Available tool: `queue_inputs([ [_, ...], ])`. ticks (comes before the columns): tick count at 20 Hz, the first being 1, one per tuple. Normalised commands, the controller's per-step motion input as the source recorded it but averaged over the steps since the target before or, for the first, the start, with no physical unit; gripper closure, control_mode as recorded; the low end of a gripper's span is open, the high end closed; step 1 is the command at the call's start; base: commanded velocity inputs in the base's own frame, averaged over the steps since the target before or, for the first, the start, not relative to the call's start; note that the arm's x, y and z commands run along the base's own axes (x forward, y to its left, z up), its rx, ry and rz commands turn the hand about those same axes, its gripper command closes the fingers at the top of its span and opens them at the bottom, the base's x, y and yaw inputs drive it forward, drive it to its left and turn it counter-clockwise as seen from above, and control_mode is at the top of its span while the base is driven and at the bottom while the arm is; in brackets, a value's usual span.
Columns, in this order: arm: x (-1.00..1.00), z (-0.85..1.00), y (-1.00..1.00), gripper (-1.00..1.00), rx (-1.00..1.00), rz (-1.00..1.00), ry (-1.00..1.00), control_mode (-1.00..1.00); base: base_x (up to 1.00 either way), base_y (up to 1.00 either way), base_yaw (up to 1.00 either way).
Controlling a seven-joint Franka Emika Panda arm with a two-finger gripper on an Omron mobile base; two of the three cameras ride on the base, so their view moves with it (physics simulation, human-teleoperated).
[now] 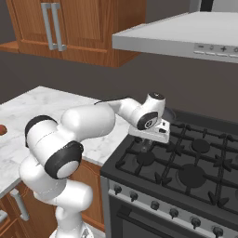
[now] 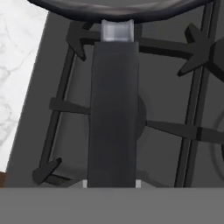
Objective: Place the pan on the rear left burner on the stove. Then place the tomato and the onion in the pan and turn on the rear left burner.
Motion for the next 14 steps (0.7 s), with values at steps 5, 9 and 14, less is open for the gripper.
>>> queue_inputs([
  [5, -0.05, 0.0, -0.37, 1.0, 0.06, 0.18, -0.15, -1.0, 0.0, 0.0, 0.0],
  [9, -0.14, 0.0, -0.02, 1.0, -0.04, 0.12, -0.05, -1.0, 0.0, 0.0, 0.0],
  [14, -0.12, -0.02, 0.07, 1.0, -0.2, 0.1, 0.0, -1.0, 0.0, 0.0, 0.0],
])
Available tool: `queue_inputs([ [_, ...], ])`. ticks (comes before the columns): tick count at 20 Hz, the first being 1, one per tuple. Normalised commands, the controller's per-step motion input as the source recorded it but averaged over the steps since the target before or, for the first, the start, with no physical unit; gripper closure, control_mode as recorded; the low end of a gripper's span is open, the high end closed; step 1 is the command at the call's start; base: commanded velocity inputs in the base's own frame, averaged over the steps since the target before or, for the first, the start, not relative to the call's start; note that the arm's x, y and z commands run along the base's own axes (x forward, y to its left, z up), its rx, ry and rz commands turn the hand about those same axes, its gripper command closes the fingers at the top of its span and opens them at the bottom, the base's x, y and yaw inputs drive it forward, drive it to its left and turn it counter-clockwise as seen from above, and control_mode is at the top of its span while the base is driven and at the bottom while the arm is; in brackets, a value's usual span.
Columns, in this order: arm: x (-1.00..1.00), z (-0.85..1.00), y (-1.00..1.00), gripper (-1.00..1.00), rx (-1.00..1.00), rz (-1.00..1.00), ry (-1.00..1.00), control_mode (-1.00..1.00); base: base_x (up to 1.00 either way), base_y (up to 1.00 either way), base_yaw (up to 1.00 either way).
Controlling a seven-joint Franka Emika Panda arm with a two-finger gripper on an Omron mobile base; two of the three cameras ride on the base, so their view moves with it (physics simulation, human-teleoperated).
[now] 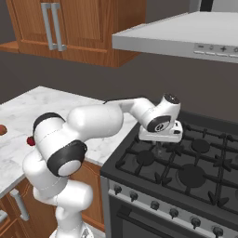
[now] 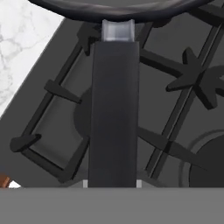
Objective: Place the pan on the rear left burner on the stove. Then place the tomato and the onion in the pan and turn on the rear left burner.
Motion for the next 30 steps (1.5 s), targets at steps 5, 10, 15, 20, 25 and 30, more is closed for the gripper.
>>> queue_inputs([
  [5, -0.08, -0.21, 0.0, 1.0, -0.17, 0.07, -0.04, -1.0, 0.0, 0.0, 0.0],
  [10, 0.01, -0.33, 0.0, 1.0, -0.04, 0.08, -0.05, -1.0, 0.0, 0.0, 0.0],
  [15, 0.3, -0.16, -0.02, 1.0, 0.01, 0.11, 0.01, -1.0, 0.0, 0.0, 0.0],
  [20, 0.37, -0.11, -0.18, 1.0, 0.02, 0.13, 0.0, -1.0, 0.0, 0.0, 0.0],
  [25, 0.27, -0.08, -0.45, 1.0, 0.01, 0.09, 0.03, -1.0, 0.0, 0.0, 0.0],
  [30, 0.15, -0.03, -0.5, 1.0, 0.01, 0.02, 0.12, -1.0, 0.0, 0.0, 0.0],
])
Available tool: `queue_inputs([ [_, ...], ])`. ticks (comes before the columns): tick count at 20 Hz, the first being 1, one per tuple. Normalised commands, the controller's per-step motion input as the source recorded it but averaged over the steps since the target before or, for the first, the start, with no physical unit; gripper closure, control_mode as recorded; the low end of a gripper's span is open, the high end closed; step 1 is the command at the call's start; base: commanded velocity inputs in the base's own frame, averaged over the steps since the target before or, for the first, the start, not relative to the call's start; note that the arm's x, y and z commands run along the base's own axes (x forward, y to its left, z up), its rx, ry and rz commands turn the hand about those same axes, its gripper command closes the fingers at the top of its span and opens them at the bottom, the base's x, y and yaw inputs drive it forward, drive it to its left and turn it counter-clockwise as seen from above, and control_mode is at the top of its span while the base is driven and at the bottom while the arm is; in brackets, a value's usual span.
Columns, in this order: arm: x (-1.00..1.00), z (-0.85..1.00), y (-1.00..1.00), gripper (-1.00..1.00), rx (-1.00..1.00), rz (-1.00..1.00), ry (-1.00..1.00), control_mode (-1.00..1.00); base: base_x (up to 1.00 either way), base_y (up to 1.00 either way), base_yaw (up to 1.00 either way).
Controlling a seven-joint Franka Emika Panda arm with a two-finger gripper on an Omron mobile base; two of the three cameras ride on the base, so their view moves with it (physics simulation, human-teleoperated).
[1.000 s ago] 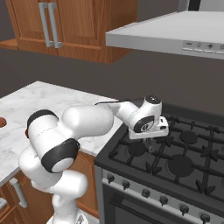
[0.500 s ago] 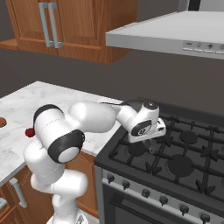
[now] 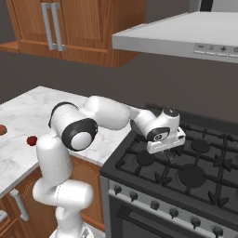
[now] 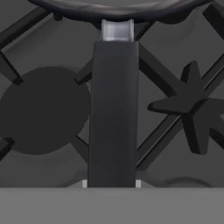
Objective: Place the pan on the rear left burner on the stove. Then place the tomato and the onion in the pan and turn on the rear left burner.
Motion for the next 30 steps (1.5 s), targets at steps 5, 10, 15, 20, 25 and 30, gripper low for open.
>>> queue_inputs([
  [5, 0.15, -0.03, -0.04, 1.0, 0.0, 0.0, 0.15, -1.0, 0.0, 0.0, 0.0],
  [10, 0.21, -0.18, 0.0, 1.0, 0.01, 0.0, 0.07, -1.0, 0.0, 0.0, 0.0],
  [15, 0.08, -0.25, -0.06, 1.0, 0.01, 0.0, 0.0, -1.0, 0.0, 0.0, 0.0],
  [20, 0.06, -0.28, -0.2, 1.0, 0.0, 0.0, -0.01, -1.0, 0.0, 0.0, 0.0],
  [25, 0.09, -0.22, -0.2, 1.0, 0.0, 0.0, -0.03, -1.0, 0.0, 0.0, 0.0],
  [30, 0.14, -0.16, -0.11, 1.0, 0.0, 0.0, -0.04, -1.0, 0.0, 0.0, 0.0],
])
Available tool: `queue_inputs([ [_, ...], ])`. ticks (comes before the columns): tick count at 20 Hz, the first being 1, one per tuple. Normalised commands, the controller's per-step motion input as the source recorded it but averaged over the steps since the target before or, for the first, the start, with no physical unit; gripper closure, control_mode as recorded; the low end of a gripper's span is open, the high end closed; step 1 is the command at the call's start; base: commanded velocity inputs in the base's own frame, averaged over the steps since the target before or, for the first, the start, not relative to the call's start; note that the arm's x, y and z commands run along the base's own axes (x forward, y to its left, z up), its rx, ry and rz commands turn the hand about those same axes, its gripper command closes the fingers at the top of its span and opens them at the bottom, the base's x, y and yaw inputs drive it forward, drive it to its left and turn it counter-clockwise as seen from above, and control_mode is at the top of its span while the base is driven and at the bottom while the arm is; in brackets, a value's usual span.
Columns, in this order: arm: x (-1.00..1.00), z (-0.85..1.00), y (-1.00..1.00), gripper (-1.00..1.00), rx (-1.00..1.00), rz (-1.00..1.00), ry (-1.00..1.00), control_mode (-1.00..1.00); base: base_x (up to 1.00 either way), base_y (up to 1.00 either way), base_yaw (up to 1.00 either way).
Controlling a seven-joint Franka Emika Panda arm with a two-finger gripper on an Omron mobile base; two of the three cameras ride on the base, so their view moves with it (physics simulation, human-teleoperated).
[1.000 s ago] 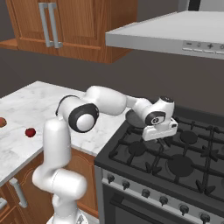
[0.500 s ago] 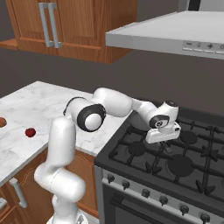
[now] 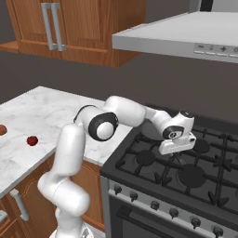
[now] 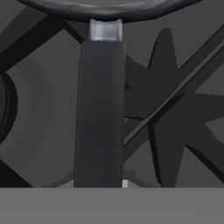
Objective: Place the pan on the rear left burner on the stove. Then place the tomato and the onion in the pan and turn on the rear left burner.
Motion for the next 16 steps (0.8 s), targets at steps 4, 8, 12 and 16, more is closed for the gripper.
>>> queue_inputs([
  [4, 0.14, -0.17, -0.02, 1.0, 0.0, 0.0, -0.02, -1.0, 0.0, 0.0, 0.0],
  [8, 0.18, -0.21, 0.0, 1.0, 0.0, 0.0, 0.0, -1.0, 0.0, 0.0, 0.0],
  [12, 0.22, -0.29, 0.0, 1.0, 0.0, 0.0, 0.0, -1.0, 0.0, 0.0, 0.0],
  [16, 0.24, -0.3, 0.0, 1.0, 0.0, 0.0, 0.0, -1.0, 0.0, 0.0, 0.0],
])
